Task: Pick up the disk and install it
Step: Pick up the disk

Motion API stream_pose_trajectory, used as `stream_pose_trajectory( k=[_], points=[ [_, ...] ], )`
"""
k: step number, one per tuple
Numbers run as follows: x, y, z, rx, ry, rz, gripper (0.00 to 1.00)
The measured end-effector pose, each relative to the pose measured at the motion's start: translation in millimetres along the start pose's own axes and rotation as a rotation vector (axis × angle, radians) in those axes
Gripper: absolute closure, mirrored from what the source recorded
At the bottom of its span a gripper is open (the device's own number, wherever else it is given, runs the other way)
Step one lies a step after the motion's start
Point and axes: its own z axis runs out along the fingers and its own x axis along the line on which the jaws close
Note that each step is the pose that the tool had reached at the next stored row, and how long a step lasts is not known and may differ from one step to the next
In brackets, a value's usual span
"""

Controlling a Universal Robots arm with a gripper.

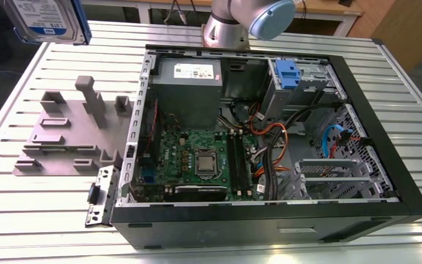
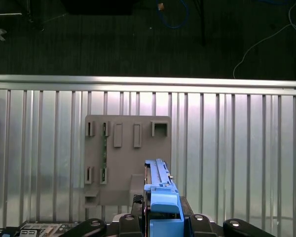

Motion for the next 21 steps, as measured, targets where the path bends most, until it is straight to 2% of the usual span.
stream_pose_trajectory(
  k=[8,21],
  points=[
    [2.0,-2.6,-0.1,-0.0001,0.0000,0.000,0.64],
    [2.8,-13.3,-0.2,0.0000,0.0000,0.000,0.64]
  ],
)
